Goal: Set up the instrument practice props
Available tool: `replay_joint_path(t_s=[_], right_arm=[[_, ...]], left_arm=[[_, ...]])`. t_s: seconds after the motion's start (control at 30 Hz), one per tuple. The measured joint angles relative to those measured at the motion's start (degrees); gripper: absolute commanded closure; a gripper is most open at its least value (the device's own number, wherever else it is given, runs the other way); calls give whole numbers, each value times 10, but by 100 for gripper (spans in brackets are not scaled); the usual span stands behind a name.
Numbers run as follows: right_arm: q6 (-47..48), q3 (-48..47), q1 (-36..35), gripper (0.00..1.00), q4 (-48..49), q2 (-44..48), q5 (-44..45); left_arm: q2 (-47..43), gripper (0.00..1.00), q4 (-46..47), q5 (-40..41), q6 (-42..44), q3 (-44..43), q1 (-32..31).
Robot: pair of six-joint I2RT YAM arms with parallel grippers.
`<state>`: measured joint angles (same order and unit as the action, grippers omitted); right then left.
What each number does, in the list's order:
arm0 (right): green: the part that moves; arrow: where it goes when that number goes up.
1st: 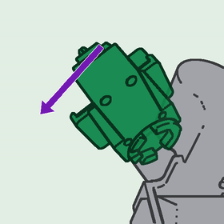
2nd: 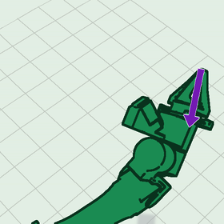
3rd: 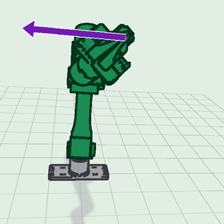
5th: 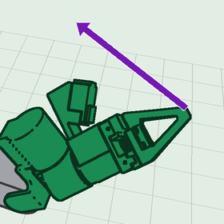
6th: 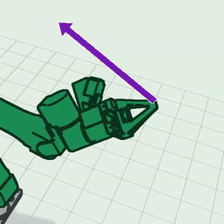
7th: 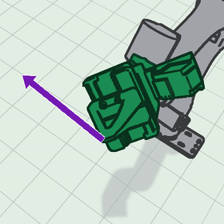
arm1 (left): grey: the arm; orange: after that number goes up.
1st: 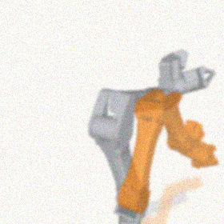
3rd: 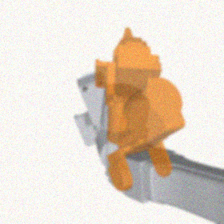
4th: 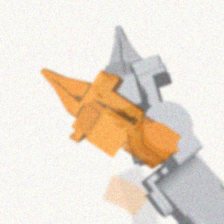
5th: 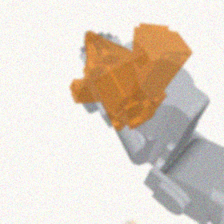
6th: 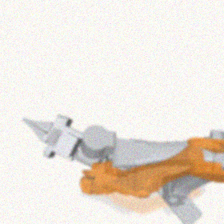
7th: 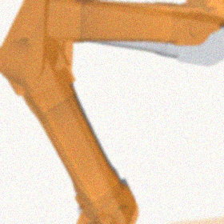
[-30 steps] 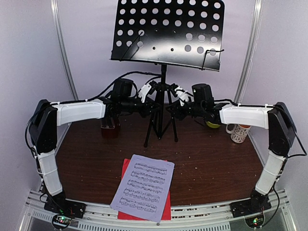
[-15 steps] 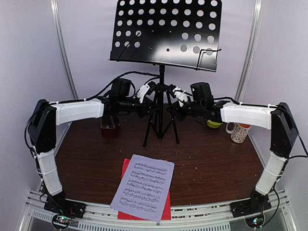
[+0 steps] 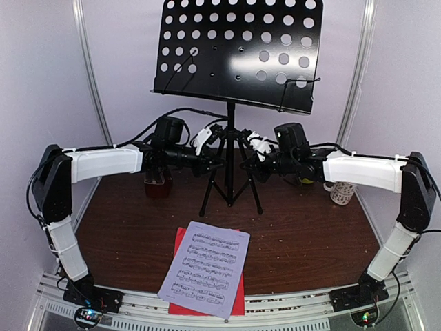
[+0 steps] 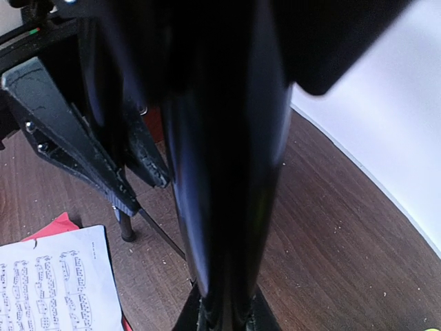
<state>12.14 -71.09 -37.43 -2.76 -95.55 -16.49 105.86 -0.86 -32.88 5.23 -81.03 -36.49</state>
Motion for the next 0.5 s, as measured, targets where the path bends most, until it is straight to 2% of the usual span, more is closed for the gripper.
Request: replay_joint_path(t_s=[0.17,0.5], right_arm=[[-1,10,-4,100,3,9,-3],[-14,9,-13,100,4,9,8]], left_arm=[[-5,100,7,-5,11,8,0],[-5,81,12,-5,-4,11,0]])
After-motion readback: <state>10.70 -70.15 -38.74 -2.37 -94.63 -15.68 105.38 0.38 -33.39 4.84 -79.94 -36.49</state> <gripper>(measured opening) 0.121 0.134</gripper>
